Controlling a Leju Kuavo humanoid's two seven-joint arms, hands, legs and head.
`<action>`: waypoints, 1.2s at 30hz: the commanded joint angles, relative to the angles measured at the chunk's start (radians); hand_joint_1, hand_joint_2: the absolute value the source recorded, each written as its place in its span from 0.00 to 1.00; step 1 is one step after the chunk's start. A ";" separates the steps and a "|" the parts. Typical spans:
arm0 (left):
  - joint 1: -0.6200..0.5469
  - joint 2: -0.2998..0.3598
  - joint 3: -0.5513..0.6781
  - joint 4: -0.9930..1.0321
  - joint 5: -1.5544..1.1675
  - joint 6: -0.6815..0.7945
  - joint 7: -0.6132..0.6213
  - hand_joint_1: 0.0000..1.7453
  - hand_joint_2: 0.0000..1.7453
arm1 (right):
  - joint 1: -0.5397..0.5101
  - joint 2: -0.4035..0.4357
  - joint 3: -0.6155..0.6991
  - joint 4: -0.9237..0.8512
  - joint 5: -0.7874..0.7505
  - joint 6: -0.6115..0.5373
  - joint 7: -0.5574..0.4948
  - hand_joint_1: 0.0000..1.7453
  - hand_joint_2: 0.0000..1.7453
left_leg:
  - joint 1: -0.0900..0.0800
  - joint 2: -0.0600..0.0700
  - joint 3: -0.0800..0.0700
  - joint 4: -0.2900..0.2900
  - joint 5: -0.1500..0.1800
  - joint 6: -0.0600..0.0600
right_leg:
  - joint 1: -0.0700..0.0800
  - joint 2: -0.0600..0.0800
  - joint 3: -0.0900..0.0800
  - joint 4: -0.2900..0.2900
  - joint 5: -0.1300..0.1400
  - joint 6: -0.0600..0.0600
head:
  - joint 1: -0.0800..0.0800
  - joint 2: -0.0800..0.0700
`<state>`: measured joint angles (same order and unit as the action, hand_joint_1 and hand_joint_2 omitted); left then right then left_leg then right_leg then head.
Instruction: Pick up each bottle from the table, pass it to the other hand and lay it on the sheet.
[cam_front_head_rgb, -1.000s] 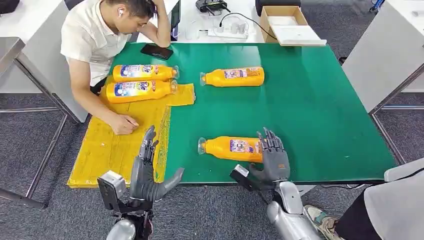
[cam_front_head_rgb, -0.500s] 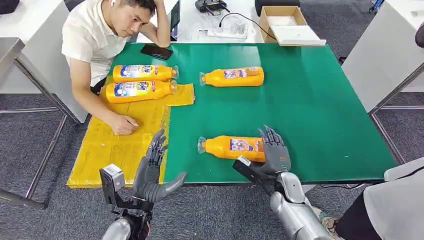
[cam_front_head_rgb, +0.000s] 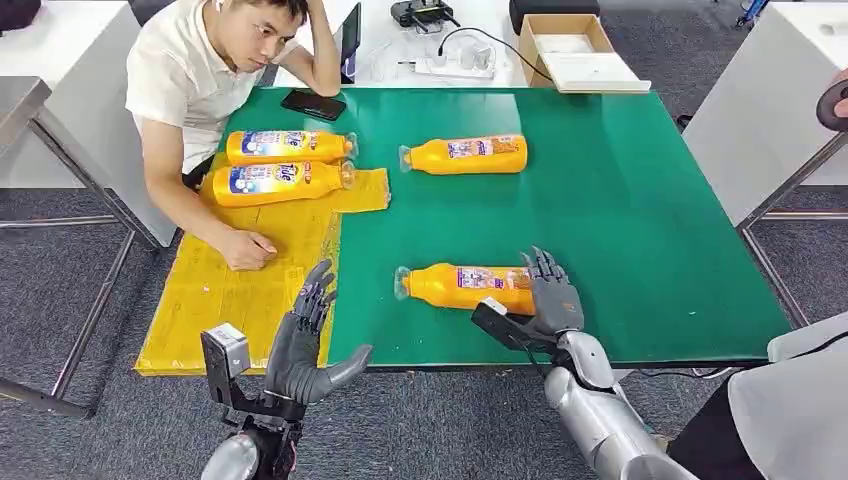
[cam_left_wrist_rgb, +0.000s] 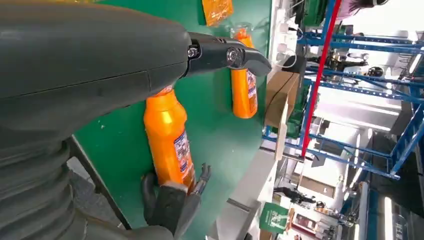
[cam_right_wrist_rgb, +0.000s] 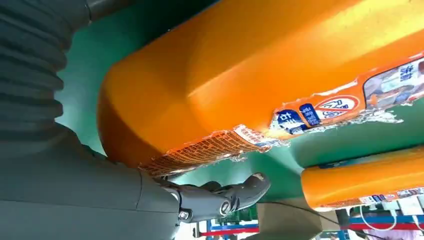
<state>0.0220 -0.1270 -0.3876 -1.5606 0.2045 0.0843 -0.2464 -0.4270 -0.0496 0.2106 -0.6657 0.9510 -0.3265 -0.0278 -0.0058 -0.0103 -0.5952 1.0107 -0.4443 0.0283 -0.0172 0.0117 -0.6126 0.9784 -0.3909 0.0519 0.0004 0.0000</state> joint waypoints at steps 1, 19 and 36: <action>-0.031 0.015 0.016 0.056 0.002 -0.002 0.003 0.00 1.00 | -0.030 -0.005 0.017 0.098 -0.004 0.014 -0.003 0.00 1.00 | 0.000 0.000 0.002 -0.001 0.000 -0.001 | 0.001 -0.001 0.002 -0.001 -0.001 -0.001 | 0.000 0.000; -0.061 0.021 0.014 0.101 0.028 -0.016 0.000 0.00 1.00 | -0.057 0.024 0.001 0.240 -0.129 0.193 -0.038 1.00 1.00 | 0.002 0.000 0.016 -0.002 -0.002 -0.003 | 0.003 -0.003 0.014 -0.004 0.000 -0.004 | 0.000 0.000; -0.066 -0.008 0.009 0.110 0.054 0.221 -0.103 0.00 1.00 | 0.184 0.143 -0.097 -0.335 -0.680 0.121 -0.532 1.00 1.00 | 0.001 0.002 0.009 0.000 -0.003 -0.002 | 0.002 0.001 0.008 0.000 -0.001 -0.002 | 0.000 0.000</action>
<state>-0.0059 -0.1225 -0.3773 -1.5251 0.2800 0.1736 -0.3060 -0.3735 0.0130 0.1358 -0.6604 0.4115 -0.1877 -0.4933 -0.0051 -0.0094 -0.5867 1.0106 -0.4464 0.0279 -0.0164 0.0133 -0.6046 0.9784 -0.3916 0.0514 0.0004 0.0000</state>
